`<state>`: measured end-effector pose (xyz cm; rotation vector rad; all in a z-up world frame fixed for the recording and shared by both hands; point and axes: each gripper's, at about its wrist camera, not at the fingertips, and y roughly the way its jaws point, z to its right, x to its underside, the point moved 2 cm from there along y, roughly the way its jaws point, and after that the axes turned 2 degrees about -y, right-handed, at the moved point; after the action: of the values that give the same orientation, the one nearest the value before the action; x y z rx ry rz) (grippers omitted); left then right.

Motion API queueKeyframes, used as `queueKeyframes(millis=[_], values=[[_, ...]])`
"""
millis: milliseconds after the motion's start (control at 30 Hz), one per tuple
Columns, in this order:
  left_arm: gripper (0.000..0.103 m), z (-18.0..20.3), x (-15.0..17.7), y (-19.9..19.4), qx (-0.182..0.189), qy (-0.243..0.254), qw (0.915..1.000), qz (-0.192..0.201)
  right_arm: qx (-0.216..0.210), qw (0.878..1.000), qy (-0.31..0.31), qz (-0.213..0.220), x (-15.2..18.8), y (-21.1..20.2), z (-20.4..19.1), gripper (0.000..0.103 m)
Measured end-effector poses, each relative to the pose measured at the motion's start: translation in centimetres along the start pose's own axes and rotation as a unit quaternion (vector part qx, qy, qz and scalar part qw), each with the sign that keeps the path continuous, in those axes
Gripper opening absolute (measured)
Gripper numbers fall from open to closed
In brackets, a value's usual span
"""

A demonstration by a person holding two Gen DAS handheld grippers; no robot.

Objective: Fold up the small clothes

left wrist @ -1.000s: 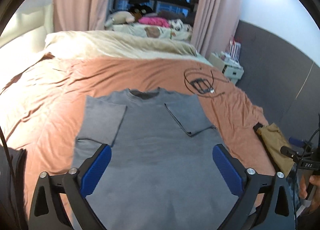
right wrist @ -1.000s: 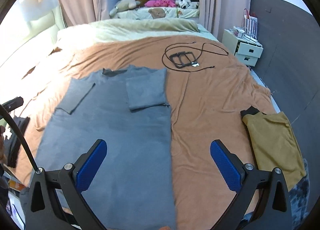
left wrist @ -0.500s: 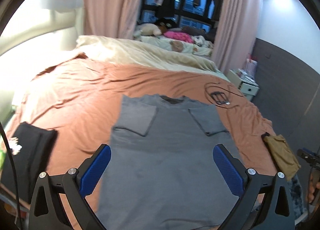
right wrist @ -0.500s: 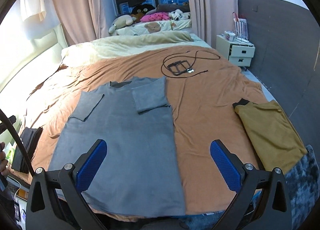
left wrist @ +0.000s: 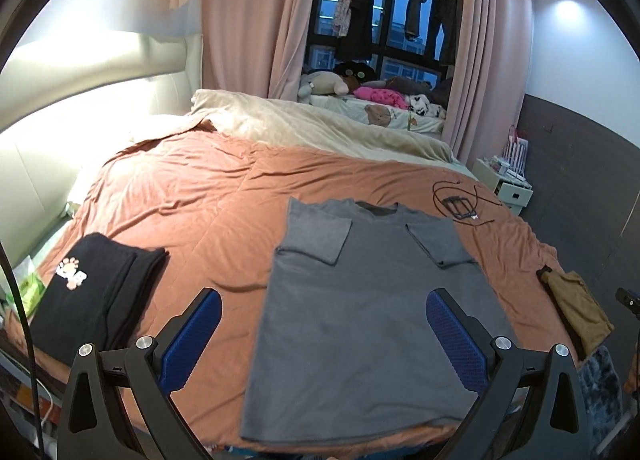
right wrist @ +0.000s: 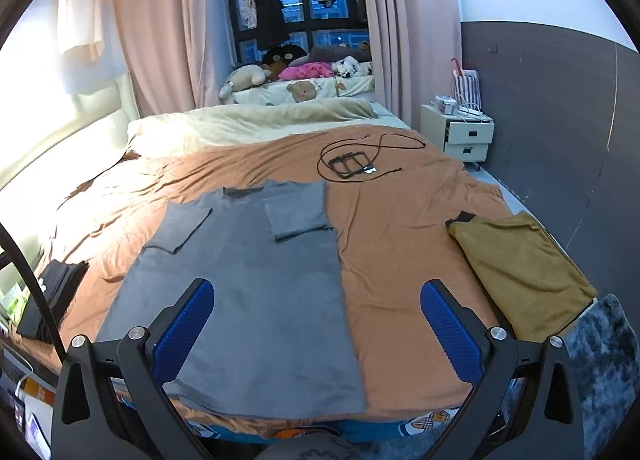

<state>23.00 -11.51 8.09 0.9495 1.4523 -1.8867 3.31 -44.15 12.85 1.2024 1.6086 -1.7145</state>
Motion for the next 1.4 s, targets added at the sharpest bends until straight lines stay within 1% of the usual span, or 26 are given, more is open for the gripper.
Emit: queueKeyframes(millis=[133,333,500,567,633,700,800,933,1000,1100,1233,1333,1400], values=[[0.103,-0.7,2.0,-1.2,0.013,-0.007,0.9999,0.002,0.003,1.0,-0.007,-0.004,2.1,-0.3,-0.2,0.103],[0.103,-2.2,5.0,-2.2,0.013,-0.016,0.9998,-0.009,-0.005,1.0,-0.014,-0.008,4.4,-1.2,-0.4,0.103],[0.103,-3.9,7.2,-2.6,0.028,-0.037,0.9989,-0.005,-0.019,1.0,0.009,-0.006,6.2,-2.0,0.8,0.103],[0.103,-4.6,8.2,-2.7,0.028,-0.039,0.9988,-0.003,-0.027,1.0,0.013,-0.006,6.9,-2.1,1.3,0.103],[0.103,-5.2,9.3,-2.3,0.026,-0.038,0.9989,-0.012,-0.027,1.0,0.013,-0.01,7.6,-2.2,1.6,0.103],[0.103,-5.8,10.4,-1.8,0.036,-0.039,0.9983,-0.023,-0.023,0.999,0.011,-0.019,8.4,-2.0,1.8,0.103],[0.103,-6.7,11.7,-1.0,0.042,-0.046,0.9977,-0.026,-0.02,0.999,0.001,-0.029,8.8,-1.4,1.6,0.103],[0.103,-7.9,13.3,0.2,0.035,-0.046,0.9974,-0.043,-0.017,1.0,0.003,-0.026,9.2,-0.4,1.7,0.103],[0.103,-8.7,14.1,0.2,0.041,-0.048,0.9973,-0.039,-0.024,0.999,0.01,-0.022,9.9,0.0,1.3,0.103],[0.103,-10.3,15.0,0.7,0.037,-0.069,0.9962,-0.037,-0.032,0.999,0.024,-0.022,11.0,0.8,1.5,0.103],[0.103,-12.3,16.4,1.9,0.054,-0.105,0.992,-0.046,-0.041,0.998,0.037,-0.028,12.5,2.0,1.8,0.103],[0.101,-13.4,17.5,2.8,0.054,-0.125,0.9892,-0.055,-0.043,0.997,0.055,-0.03,13.3,2.6,2.4,0.103],[0.101,-13.9,17.8,3.2,0.047,-0.129,0.989,-0.055,-0.04,0.997,0.064,-0.032,13.6,3.3,2.8,0.103]])
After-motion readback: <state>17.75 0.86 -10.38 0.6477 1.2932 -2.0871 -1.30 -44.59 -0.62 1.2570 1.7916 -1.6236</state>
